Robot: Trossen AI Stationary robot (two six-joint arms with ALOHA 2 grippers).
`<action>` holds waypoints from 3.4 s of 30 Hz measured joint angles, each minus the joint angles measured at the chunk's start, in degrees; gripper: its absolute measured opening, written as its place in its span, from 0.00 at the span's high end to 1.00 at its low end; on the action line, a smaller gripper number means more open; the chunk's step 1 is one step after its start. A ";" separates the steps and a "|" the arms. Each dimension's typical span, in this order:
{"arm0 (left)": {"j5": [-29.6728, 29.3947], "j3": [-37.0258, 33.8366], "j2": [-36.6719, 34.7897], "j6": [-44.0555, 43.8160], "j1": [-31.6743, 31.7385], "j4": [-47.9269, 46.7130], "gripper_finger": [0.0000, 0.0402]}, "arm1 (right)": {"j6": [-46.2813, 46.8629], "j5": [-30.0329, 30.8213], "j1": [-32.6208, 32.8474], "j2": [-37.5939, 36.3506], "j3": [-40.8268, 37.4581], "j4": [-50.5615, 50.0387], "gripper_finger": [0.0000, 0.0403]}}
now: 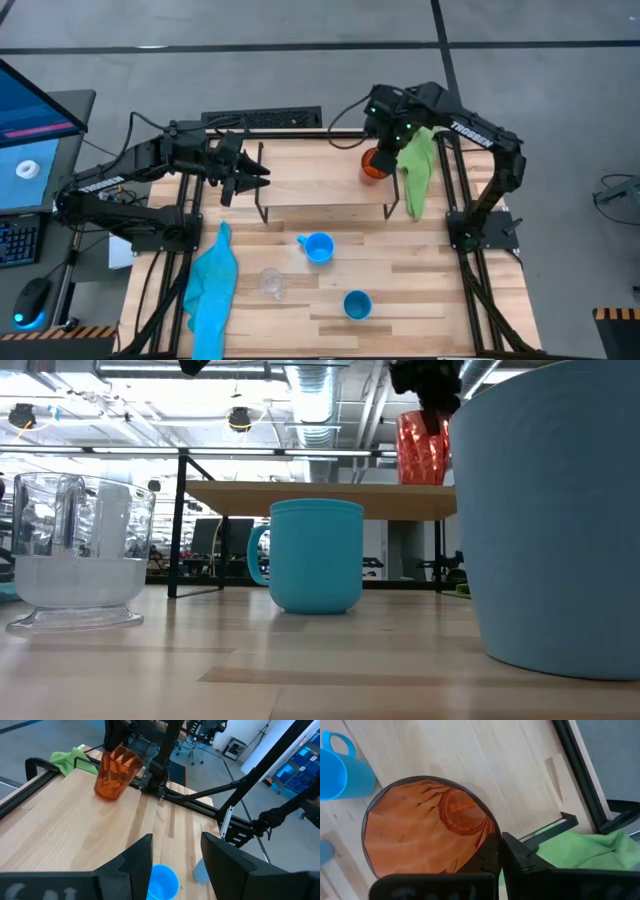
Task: Stack small to large cups/mugs on shelf
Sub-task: Put the orange cup on the shelf, then put the blue cup on the shelf
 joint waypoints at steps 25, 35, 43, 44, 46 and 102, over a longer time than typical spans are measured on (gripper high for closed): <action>-2.43 0.00 0.00 0.24 0.00 0.09 0.61 | -2.56 0.18 -1.73 -0.02 -2.29 0.90 0.89; -2.43 0.00 0.00 0.22 0.00 0.09 0.61 | -2.12 1.33 -2.75 -0.02 -2.32 2.01 0.88; -2.43 0.00 0.00 0.19 0.00 0.09 0.61 | -2.10 1.33 -2.75 -0.02 -2.32 2.03 0.87; -2.43 0.00 0.00 0.17 0.00 0.09 0.61 | -2.06 1.31 -2.75 -0.02 -2.32 2.03 0.87; -2.43 0.00 0.00 0.17 0.00 0.09 0.61 | -2.05 1.29 -2.75 -0.02 -2.32 2.03 0.87; -8.44 -0.02 -8.78 -1.31 0.02 1.47 0.61 | 7.97 -7.82 3.49 -20.88 22.82 0.00 0.56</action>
